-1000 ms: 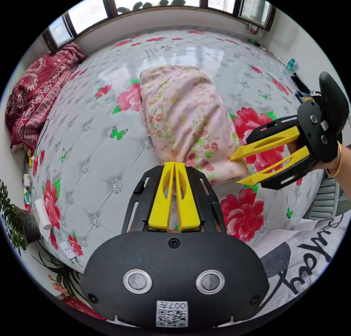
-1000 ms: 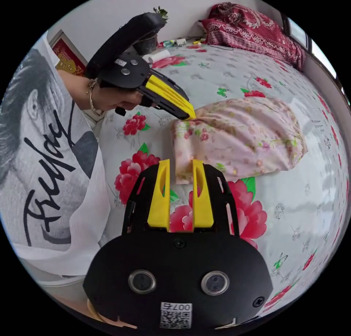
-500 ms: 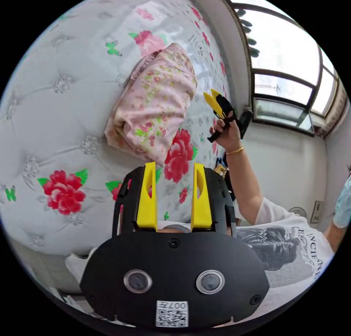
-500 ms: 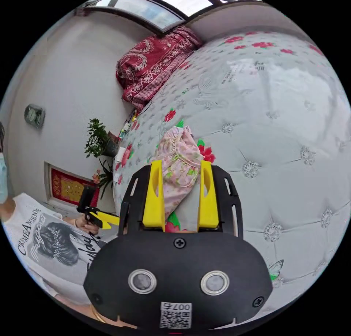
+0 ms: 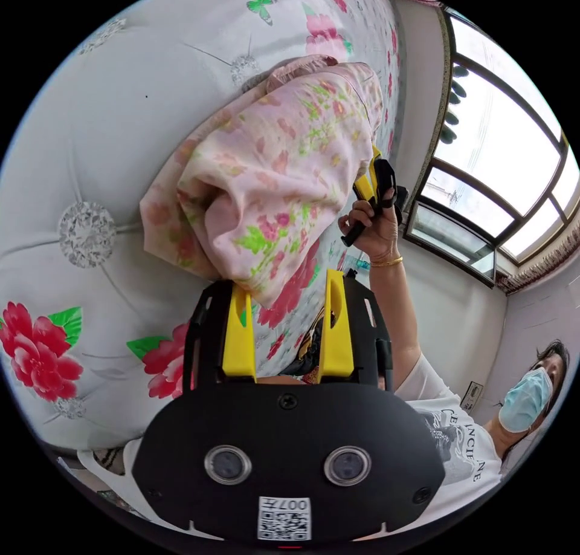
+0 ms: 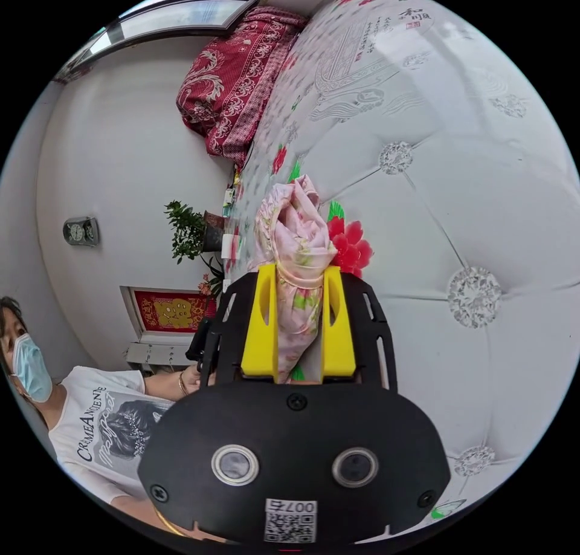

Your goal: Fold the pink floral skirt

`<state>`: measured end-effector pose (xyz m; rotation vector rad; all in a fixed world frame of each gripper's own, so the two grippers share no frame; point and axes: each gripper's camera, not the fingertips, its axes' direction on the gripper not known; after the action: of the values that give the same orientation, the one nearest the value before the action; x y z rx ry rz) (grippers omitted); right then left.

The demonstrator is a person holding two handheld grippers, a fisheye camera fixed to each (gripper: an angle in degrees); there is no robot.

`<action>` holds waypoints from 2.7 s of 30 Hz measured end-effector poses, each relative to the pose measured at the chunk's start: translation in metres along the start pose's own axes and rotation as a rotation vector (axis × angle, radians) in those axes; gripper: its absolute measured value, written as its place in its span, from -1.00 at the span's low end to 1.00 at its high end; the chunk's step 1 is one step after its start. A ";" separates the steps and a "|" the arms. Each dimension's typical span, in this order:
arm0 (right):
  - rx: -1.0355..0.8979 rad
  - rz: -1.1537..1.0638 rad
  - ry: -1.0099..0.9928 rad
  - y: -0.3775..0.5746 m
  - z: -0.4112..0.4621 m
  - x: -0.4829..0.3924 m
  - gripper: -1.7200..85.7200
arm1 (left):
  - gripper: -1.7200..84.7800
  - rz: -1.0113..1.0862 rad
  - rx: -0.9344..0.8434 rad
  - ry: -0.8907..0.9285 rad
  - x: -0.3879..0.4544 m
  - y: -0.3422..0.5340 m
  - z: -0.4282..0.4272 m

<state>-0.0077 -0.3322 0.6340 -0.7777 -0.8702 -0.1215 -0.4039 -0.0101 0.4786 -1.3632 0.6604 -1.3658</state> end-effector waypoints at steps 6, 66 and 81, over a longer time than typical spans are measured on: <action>0.000 -0.001 -0.024 -0.006 -0.005 -0.008 -0.84 | -0.87 -0.029 0.014 0.000 0.006 -0.019 -0.016; 0.085 -0.035 0.270 0.014 -0.038 -0.151 -0.95 | -0.97 0.386 0.132 -0.211 0.068 0.071 -0.079; 0.046 -0.398 0.199 -0.241 0.225 -0.341 -0.95 | -0.98 0.488 0.604 -0.462 0.044 0.015 -0.363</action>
<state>-0.4718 -0.4287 0.6115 -0.5314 -0.8261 -0.5209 -0.7321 -0.1567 0.4083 -0.8939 0.2098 -0.7275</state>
